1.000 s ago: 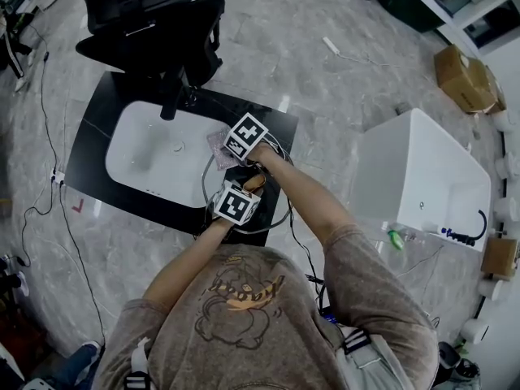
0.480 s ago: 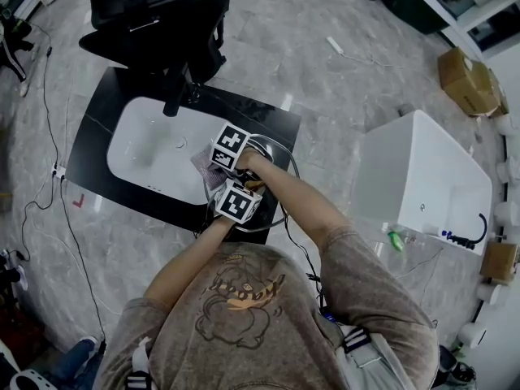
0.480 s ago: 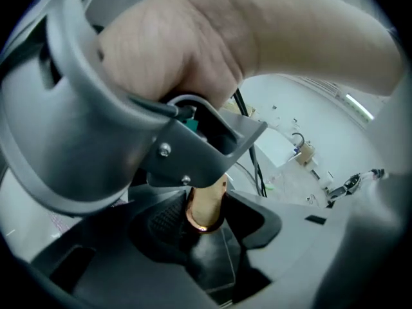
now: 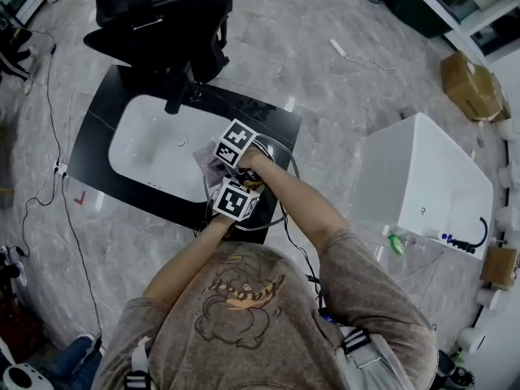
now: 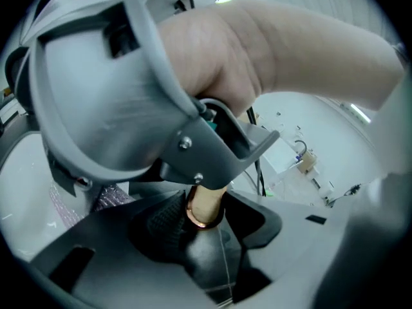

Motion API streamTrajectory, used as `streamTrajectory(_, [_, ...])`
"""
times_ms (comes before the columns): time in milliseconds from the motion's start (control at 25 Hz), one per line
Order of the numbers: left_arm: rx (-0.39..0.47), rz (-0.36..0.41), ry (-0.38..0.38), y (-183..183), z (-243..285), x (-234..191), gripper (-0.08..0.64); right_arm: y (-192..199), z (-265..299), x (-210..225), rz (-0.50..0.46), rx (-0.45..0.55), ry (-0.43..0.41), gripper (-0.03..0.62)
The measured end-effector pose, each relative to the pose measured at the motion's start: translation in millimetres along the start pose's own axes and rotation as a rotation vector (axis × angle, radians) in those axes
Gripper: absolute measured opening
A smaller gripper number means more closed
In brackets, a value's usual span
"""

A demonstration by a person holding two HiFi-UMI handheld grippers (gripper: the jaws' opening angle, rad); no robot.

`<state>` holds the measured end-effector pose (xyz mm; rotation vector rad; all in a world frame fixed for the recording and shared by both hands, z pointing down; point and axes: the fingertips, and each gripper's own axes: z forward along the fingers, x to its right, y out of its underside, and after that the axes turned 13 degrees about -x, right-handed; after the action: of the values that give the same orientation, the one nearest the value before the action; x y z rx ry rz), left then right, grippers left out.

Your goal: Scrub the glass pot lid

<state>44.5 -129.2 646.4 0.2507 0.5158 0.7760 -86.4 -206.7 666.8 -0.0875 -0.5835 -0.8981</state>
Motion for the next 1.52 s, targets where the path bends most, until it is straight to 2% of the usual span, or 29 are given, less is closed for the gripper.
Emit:
streamTrajectory(240, [0.044, 0.011, -0.011, -1.4, -15.2, 1.8, 0.206, 4.3, -35.7, 21.6, 0.094, 0.168, 0.064, 0.087])
streamTrajectory(440, [0.170, -0.014, -0.018, -15.3, -53.2, 1.7, 0.193, 33.0, -93.0, 56.9, 0.241, 0.357, 0.162, 0.084])
streamTrajectory(480, [0.200, -0.038, -0.028, -17.8, -62.0, -1.8, 0.159, 42.2, -105.6, 60.4, 0.272, 0.402, 0.178, 0.084])
streamTrajectory(560, [0.248, -0.110, -0.051, -20.3, -78.2, -13.2, 0.019, 63.2, -126.3, 61.4, 0.325, 0.486, 0.210, 0.083])
streamTrajectory(600, [0.261, -0.142, -0.054, -20.5, -84.1, -17.9, 0.018, 74.7, -133.8, 59.0, 0.346, 0.522, 0.226, 0.083])
streamTrajectory(680, [0.274, -0.179, -0.056, -20.8, -93.0, -22.4, 0.017, 97.6, -145.0, 50.1, 0.379, 0.587, 0.258, 0.083])
streamTrajectory(840, [0.297, -0.181, -0.080, -24.2, -107.7, -18.9, 0.017, 133.8, -161.8, 21.9, 0.425, 0.713, 0.312, 0.083])
streamTrajectory(960, [0.341, -0.152, -0.103, -31.1, -123.5, -8.0, 0.017, 158.4, -179.9, -2.4, 0.420, 0.777, 0.440, 0.083])
streamTrajectory(1080, [0.411, -0.103, -0.136, -38.7, -146.3, 7.3, 0.017, 177.9, -208.1, -36.2, 0.400, 0.885, 0.579, 0.083])
streamTrajectory(1280, [0.562, -0.010, -0.195, -43.5, -188.0, 31.5, 0.017, 201.2, -246.8, -92.7, 0.361, 1.068, 0.720, 0.083])
streamTrajectory(1400, [0.650, -0.011, -0.211, -35.6, -208.5, 41.4, 0.017, 217.7, -260.2, -116.8, 0.364, 1.147, 0.802, 0.083])
streamTrajectory(1520, [0.691, -0.016, -0.242, -30.4, -218.0, 45.6, 0.017, 229.3, -262.7, -127.9, 0.379, 1.188, 0.819, 0.084])
